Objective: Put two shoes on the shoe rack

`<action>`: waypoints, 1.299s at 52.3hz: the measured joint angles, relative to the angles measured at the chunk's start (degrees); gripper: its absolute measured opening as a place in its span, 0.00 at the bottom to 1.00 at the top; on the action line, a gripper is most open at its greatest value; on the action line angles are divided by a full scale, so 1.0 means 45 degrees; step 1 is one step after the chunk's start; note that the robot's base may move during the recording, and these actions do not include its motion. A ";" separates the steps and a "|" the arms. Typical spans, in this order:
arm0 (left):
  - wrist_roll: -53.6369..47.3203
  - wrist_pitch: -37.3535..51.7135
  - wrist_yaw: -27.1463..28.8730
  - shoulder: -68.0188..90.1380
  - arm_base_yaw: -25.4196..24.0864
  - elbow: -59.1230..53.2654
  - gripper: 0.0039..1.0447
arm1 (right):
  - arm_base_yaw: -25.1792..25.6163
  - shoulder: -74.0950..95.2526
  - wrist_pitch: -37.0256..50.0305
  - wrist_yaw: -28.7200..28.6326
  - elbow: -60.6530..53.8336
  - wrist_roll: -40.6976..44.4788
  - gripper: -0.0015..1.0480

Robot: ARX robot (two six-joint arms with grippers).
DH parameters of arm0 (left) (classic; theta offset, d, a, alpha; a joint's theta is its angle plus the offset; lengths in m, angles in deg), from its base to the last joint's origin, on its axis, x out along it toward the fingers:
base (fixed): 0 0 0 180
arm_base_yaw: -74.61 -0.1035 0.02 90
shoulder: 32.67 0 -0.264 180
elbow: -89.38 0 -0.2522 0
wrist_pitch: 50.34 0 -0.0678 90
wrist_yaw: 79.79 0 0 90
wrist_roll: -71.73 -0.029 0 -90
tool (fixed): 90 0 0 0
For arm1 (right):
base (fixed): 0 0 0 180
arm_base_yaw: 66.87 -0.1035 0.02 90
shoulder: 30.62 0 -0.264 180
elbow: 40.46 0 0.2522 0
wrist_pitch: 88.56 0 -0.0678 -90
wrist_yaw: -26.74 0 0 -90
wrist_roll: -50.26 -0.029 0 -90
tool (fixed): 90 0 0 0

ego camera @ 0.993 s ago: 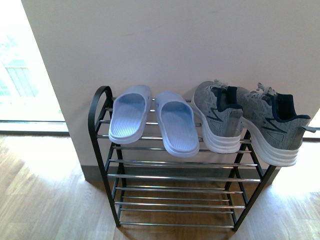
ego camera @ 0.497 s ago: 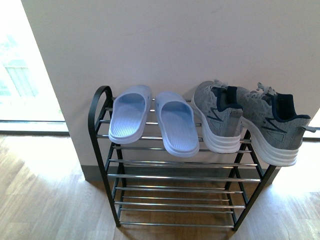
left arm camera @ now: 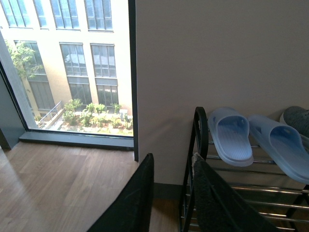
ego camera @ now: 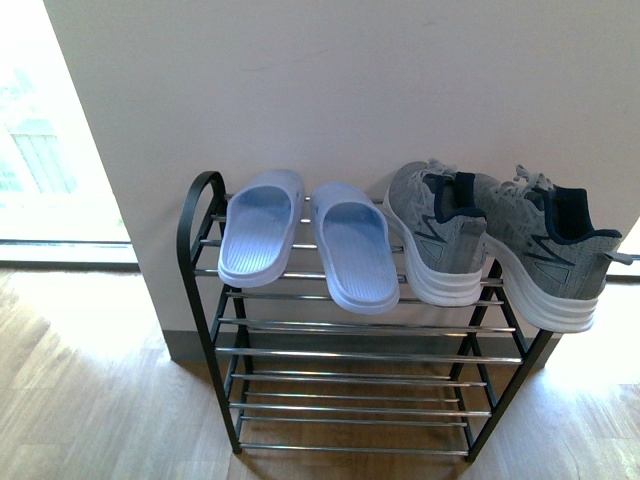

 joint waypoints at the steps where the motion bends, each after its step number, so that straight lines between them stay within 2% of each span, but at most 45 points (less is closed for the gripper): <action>1: 0.0000 0.0005 0.0000 0.0000 0.0000 0.0000 0.30 | 0.0005 0.0000 0.0000 0.0000 0.0000 0.0000 0.91; 9: 0.0000 0.0000 0.0005 0.0000 0.0000 0.0000 0.56 | 0.0000 0.0000 0.0000 0.0000 0.0000 0.0000 0.91; 15: -0.0005 0.0005 0.0000 0.0000 0.0000 0.0000 0.80 | 0.0000 0.0000 0.0000 0.0000 0.0000 0.0000 0.91; 21: -0.0034 0.0005 0.0005 0.0000 0.0000 0.0000 0.93 | 0.0000 0.0000 0.0000 0.0000 0.0000 0.0000 0.91; 24: -0.0029 0.0005 0.0005 0.0000 0.0000 0.0000 0.91 | 0.0000 0.0000 0.0000 -0.0005 0.0000 0.0000 0.91; 68: -0.0044 0.0000 0.0005 0.0000 0.0000 0.0000 0.91 | 0.0005 -0.0010 -0.0019 -0.0005 -0.0005 0.0000 0.91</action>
